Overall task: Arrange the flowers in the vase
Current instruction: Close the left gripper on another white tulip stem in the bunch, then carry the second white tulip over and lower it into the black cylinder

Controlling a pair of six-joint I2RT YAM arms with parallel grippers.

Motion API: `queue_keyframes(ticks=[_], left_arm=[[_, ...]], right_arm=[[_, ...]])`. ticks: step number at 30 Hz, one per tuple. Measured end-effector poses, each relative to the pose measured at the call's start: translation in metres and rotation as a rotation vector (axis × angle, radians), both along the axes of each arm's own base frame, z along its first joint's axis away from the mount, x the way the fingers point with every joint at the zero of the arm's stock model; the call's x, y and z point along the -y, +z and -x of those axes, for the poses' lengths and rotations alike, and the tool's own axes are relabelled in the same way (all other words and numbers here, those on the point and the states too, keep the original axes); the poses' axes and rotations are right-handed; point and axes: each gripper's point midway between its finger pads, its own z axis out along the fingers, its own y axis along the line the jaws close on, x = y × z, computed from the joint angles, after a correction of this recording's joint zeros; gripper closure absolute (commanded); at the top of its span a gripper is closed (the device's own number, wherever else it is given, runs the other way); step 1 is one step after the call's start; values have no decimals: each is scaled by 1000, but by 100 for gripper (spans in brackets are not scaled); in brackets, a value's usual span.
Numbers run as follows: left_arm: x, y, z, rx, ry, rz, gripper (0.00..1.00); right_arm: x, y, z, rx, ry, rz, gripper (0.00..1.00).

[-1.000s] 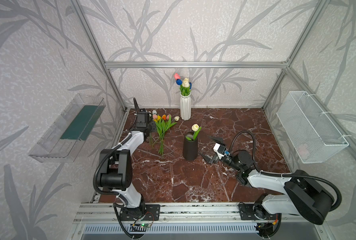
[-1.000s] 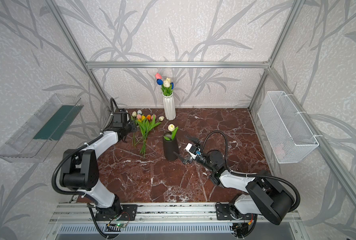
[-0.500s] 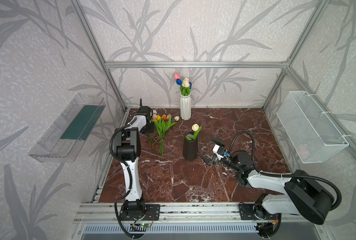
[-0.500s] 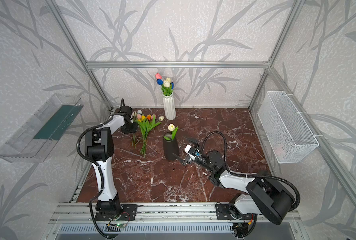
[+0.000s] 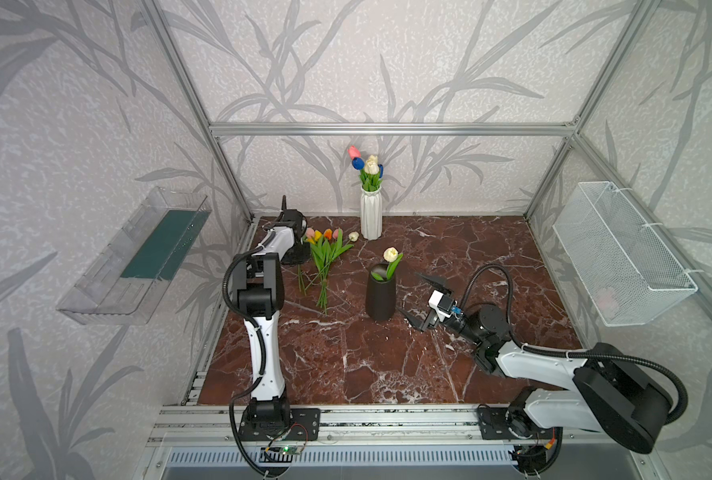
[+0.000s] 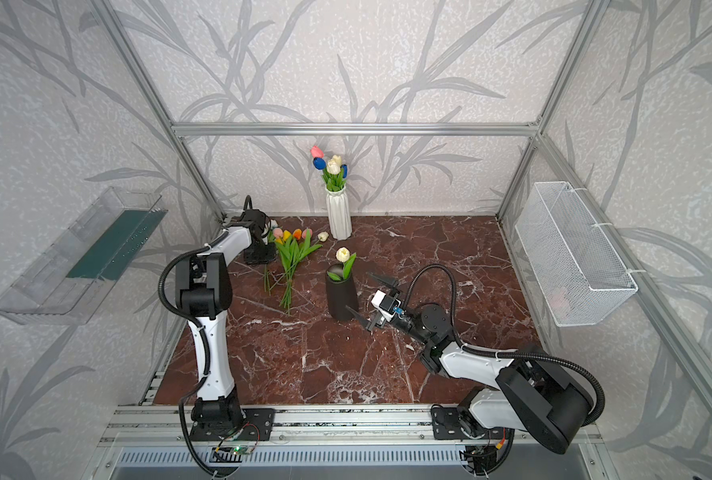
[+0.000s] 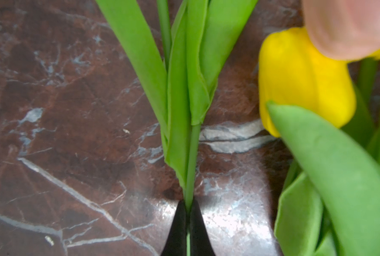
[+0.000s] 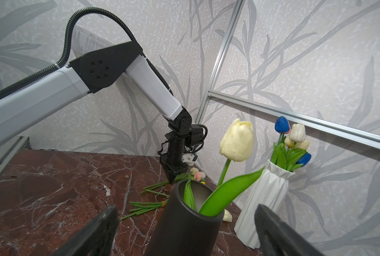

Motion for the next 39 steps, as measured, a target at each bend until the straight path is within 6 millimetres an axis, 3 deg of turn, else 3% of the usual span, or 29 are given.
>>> queue_keyframes(ticks=[6, 12, 15, 18, 22, 25, 28, 31, 35, 39], left_arm=[[1, 14, 27, -2, 18, 3, 100], [7, 64, 48, 129, 31, 35, 100], [12, 79, 61, 197, 37, 44, 93], [21, 78, 78, 238, 27, 65, 100], [32, 65, 95, 250, 6, 94, 100], [42, 72, 100, 306, -22, 114, 100], [58, 109, 101, 469, -77, 135, 100], [92, 172, 107, 729, -189, 182, 100], [142, 262, 129, 1064, -373, 281, 100], [175, 321, 152, 1269, -522, 368, 100]], right_arm=[[0, 1, 1, 4, 1, -3, 3], [-1, 1, 2, 3, 2, -3, 3], [-1, 0, 2, 3, 3, -3, 3], [-1, 0, 3, 2, 4, -2, 3], [-2, 0, 4, 3, 9, -3, 3], [-2, 1, 4, 7, 9, -7, 3], [-1, 2, 5, 13, 8, -12, 3], [-1, 2, 5, 15, 8, -13, 3], [0, 1, 6, 15, 6, -14, 3], [0, 1, 5, 12, 0, -14, 4]])
